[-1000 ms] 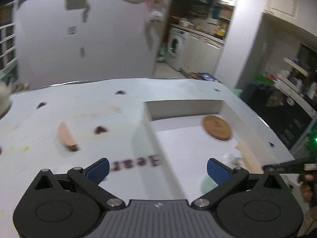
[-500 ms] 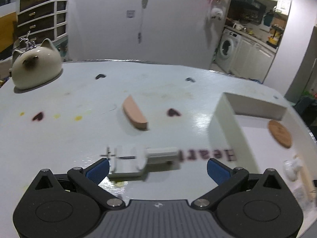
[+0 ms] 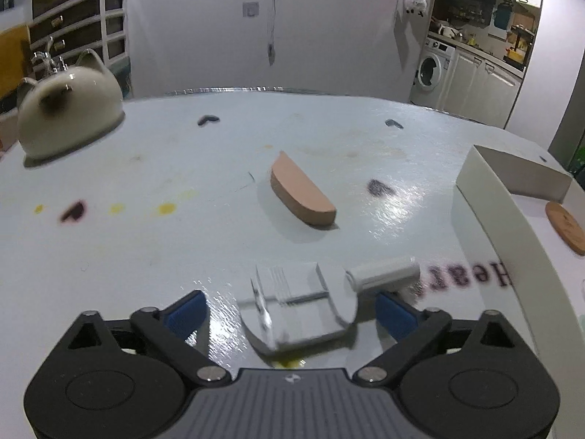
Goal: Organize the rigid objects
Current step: 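Carry the grey watch-strap tool with the left gripper into the tray and release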
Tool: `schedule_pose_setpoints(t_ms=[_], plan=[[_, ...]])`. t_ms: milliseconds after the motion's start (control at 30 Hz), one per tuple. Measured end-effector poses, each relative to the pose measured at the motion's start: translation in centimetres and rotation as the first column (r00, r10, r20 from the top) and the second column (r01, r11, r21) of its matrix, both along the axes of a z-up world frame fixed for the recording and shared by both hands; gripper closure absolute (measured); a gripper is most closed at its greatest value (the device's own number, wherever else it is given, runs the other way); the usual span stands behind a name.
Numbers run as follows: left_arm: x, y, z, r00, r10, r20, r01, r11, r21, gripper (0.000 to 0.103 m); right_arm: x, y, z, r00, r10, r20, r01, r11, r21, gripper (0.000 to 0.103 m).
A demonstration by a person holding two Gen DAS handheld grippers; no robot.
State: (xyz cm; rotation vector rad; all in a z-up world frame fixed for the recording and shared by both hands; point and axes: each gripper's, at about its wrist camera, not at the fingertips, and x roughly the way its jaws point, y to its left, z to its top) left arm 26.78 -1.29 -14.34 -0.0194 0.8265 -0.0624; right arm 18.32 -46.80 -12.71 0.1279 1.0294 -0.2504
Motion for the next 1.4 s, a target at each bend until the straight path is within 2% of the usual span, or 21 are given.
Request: schedule_pose_setpoints(t_ms=[33, 167, 467, 600, 700, 833, 1033, 1233, 1400], plan=[[-0.1, -0.1, 0.0, 1.0, -0.001, 0.006, 0.001, 1.0, 0.018, 0.013, 0.0, 0.0, 0.0, 1.0, -0.001, 0.0, 0.001, 1.0, 0.001, 0.088], [-0.3, -0.4, 0.2, 1.0, -0.001, 0.031, 0.0, 0.999, 0.035, 0.038, 0.0, -0.1, 0.0, 1.0, -0.004, 0.001, 0.004, 1.0, 0.004, 0.088], [-1.1, 0.2, 0.8, 0.998, 0.049, 0.034, -0.049, 0.999, -0.012, 0.038, 0.0, 0.0, 0.0, 1.0, -0.004, 0.001, 0.004, 1.0, 0.003, 0.088], [-2.2, 0.5, 2.2, 0.994, 0.091, 0.068, -0.086, 0.994, -0.063, 0.038, 0.0, 0.0, 0.0, 1.0, -0.003, 0.0, 0.003, 1.0, 0.004, 0.088], [-2.5, 0.1, 3.8, 0.991, 0.081, 0.105, -0.073, 0.994, -0.081, 0.038, 0.0, -0.1, 0.0, 1.0, -0.001, -0.001, 0.001, 1.0, 0.007, 0.088], [-2.2, -1.6, 6.4, 0.987, 0.028, 0.158, -0.01, 0.994, -0.109, 0.038, 0.0, -0.2, 0.0, 1.0, 0.001, 0.0, -0.001, 1.0, 0.008, 0.088], [-1.2, -7.1, 8.9, 0.972, -0.126, 0.197, 0.153, 0.98, -0.127, 0.038, 0.0, -0.2, 0.0, 1.0, 0.003, 0.003, -0.003, 1.0, 0.011, 0.088], [-0.2, -13.5, 9.1, 0.947, -0.271, 0.175, 0.298, 0.943, -0.152, 0.038, -0.1, -0.3, 0.0, 1.0, 0.004, 0.007, -0.004, 1.0, 0.017, 0.089], [0.6, -18.1, 8.9, 0.931, -0.338, 0.136, 0.358, 0.917, -0.175, 0.038, -0.1, -0.4, 0.0, 1.0, 0.008, 0.01, -0.008, 1.0, 0.022, 0.089]])
